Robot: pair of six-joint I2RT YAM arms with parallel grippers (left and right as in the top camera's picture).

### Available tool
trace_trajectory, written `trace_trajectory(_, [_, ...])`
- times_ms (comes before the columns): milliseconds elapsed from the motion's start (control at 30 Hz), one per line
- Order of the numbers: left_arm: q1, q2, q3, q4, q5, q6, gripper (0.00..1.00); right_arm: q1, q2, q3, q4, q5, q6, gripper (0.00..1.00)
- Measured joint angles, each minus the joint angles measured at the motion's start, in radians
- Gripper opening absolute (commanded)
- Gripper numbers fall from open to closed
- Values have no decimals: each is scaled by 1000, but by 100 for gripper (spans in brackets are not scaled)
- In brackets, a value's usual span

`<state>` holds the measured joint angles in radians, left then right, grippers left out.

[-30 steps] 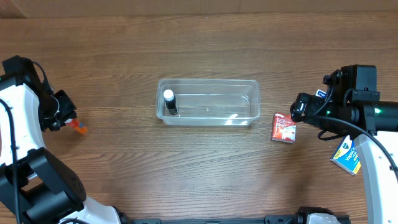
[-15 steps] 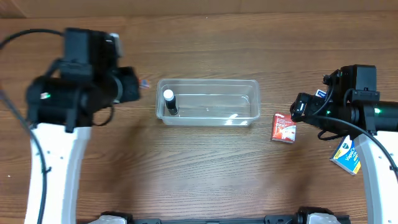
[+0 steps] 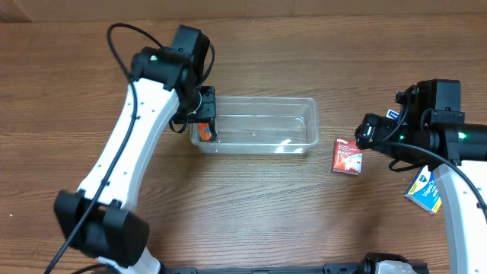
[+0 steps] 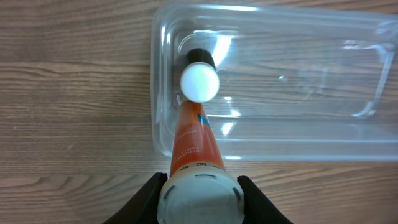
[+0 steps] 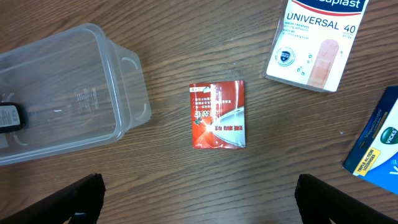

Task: Pack container
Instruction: 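Place the orange tube upright in the container beside the bottle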

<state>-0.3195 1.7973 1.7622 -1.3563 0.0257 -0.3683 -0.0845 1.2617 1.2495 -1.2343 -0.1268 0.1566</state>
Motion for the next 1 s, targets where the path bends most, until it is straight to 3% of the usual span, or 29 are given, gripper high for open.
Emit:
trace_trajectory(300, [0,146,0,27,0,0,4,0,0,0,-1,0,0,100])
trace_trajectory(567, [0,158,-23,69,0,0,7,0,0,0,0,0,0,100])
trace_trajectory(667, [0,157,-23,64,0,0,13,0,0,0,0,0,0,100])
trace_trajectory(867, [0,157,-23,17,2,1,46,0,0,0,0,0,0,100])
trace_trajectory(1000, [0,158,-31,-3,-3,-1,56,0,0,0,1,0,0,100])
